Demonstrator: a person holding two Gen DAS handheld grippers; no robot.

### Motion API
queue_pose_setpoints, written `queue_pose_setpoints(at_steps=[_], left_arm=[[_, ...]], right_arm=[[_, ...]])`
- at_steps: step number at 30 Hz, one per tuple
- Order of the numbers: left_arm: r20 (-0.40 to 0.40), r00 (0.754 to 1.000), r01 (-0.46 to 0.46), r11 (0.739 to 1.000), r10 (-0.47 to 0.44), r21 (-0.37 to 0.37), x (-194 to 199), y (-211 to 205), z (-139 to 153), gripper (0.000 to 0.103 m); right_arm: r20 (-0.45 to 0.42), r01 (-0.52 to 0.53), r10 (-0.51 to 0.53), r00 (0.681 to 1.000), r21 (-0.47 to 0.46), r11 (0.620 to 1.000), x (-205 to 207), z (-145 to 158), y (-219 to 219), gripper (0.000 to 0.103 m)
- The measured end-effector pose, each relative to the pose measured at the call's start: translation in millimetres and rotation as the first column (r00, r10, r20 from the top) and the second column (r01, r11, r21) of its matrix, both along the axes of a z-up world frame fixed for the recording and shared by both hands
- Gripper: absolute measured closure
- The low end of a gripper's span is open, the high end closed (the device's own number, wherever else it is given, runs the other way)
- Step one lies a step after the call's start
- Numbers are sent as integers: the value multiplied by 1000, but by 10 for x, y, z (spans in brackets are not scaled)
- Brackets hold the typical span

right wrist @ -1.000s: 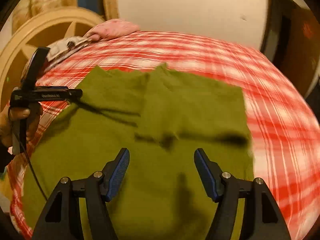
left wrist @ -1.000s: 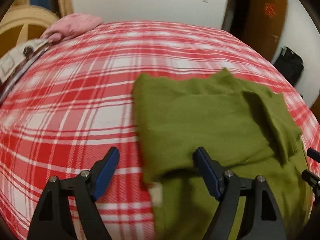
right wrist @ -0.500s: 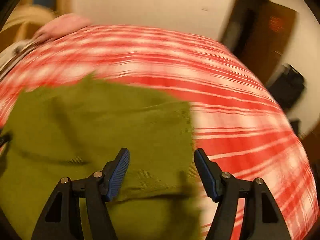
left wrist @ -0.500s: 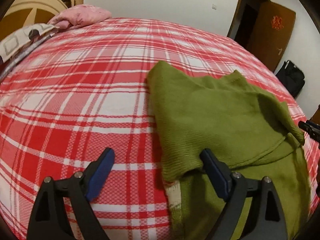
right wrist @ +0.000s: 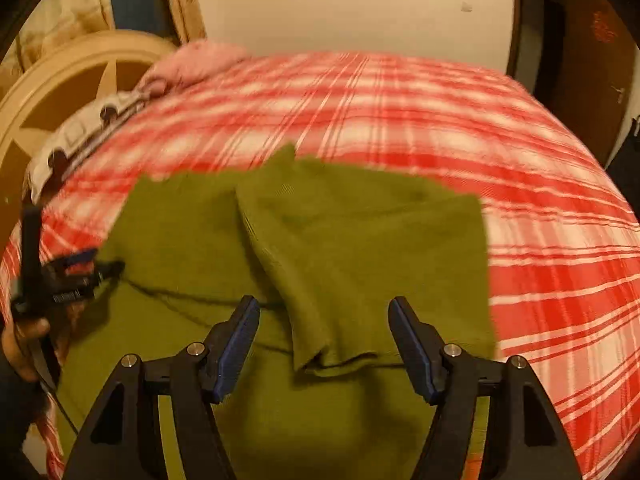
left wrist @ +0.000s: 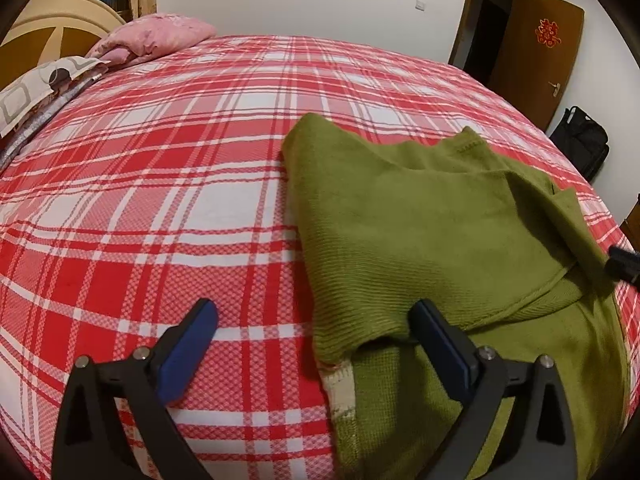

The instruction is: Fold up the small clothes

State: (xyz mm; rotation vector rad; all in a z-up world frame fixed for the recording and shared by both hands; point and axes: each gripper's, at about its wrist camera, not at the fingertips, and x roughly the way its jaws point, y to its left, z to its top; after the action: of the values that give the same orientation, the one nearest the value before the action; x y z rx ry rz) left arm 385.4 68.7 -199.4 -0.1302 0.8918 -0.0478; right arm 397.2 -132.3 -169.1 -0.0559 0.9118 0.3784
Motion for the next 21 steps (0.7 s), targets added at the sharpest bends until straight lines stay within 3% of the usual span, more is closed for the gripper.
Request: queue_pose_setpoints(at_steps=[1, 3, 5, 9, 12, 18, 21], left_arm=[[1, 1000, 0, 1000, 0, -2, -3, 3, -1, 3], [2, 1000, 1, 1000, -1, -6, -2, 13, -6, 2], [4, 1000, 2, 1000, -2, -9, -6, 13, -7, 2], [5, 1000, 4, 1000, -4, -16, -13, 12, -10, 1], [7, 1000, 4, 1000, -4, -21, -13, 11, -6, 1], [10, 1000, 4, 1000, -3, -28, -25, 10, -1, 0], [8, 1000, 5, 999, -5, -31, -24, 4, -2, 0]], right_arm=[[-29, -4, 3, 1000, -17, 1000, 24, -94, 18, 53], [-43, -12, 10, 999, -48, 999, 27, -202, 8, 74], [-38, -40, 39, 999, -49, 998, -25, -206, 5, 76], [42, -89, 94, 995, -100, 991, -274, -35, 137, 74], [93, -123, 139, 986, -163, 979, -415, -14, 303, 38], [180, -109, 175, 968, -328, 938, -561, -91, 550, 37], [194, -117, 183, 964, -311, 943, -600, -54, 544, 37]])
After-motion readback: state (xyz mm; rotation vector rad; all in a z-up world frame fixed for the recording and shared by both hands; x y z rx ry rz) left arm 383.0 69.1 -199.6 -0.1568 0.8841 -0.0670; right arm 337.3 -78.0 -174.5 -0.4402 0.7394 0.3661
